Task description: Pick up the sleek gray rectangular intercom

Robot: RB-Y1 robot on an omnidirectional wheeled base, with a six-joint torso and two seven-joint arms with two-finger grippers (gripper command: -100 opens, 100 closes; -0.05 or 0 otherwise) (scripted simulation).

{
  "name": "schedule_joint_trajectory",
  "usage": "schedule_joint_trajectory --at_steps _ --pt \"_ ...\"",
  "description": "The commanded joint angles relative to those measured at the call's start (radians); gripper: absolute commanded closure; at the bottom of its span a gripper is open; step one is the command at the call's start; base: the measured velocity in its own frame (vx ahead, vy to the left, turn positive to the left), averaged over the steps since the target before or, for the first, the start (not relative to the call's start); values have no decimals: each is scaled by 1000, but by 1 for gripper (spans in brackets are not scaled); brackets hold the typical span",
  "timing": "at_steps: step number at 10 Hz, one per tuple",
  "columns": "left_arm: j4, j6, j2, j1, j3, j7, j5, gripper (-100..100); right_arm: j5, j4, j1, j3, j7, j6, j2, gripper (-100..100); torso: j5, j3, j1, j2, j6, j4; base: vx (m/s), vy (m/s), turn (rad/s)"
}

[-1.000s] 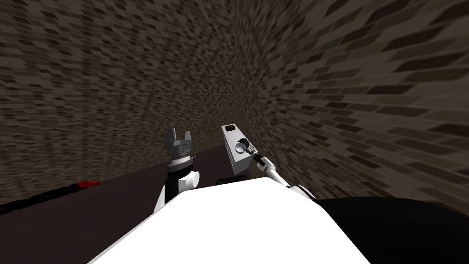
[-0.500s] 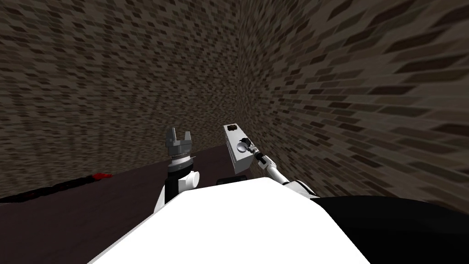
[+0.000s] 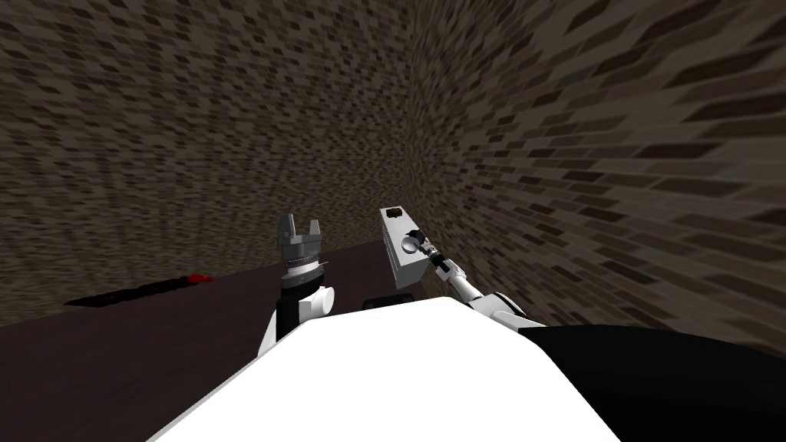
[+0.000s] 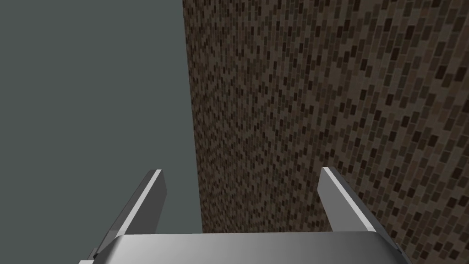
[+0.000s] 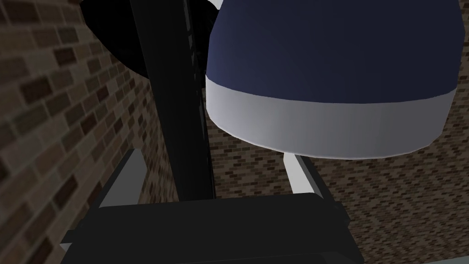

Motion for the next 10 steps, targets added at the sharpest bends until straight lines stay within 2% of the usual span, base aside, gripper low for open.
schedule_joint_trajectory --at_steps 1,2,3,4,5,6,8,9,10 --pt "0 0 0 0 0 0 0 0 -50 50 -42 -2 18 -14 -28 -100 0 0 0 0 0 0 -58 32 141" --pt "0 0 0 0 0 0 0 0 -58 78 -42 -2 18 -14 -28 -100 0 0 0 0 -1 0 -47 25 96" --pt "0 0 0 0 0 0 0 0 -98 113 -80 -7 41 -35 -50 -100 0 0 0 -1 0 0 -66 41 212" --pt "0 0 0 0 0 0 0 0 -107 119 -80 -7 41 -35 -50 -100 0 0 1 0 -1 0 -57 36 83" --pt "0 0 0 0 0 0 0 0 -107 147 -80 -7 41 -35 -50 -100 0 0 0 0 0 0 -21 21 -25" --pt "0 0 0 0 0 0 0 0 -154 191 -118 -12 63 -56 -71 -100 0 -1 -1 -2 0 0 -42 38 166" --pt "0 0 0 0 0 0 0 0 -149 210 -123 -14 66 -59 -62 -100 0 -1 0 -1 0 0 -31 21 64" --pt "0 0 0 0 0 0 0 0 -150 218 -126 -15 70 -67 -62 100 0 -1 -1 -2 0 0 0 0 0" --pt "0 0 0 0 0 0 0 0 -150 217 -126 -15 69 -66 -62 100 -1 -2 -2 -3 0 -1 2 -6 -23"
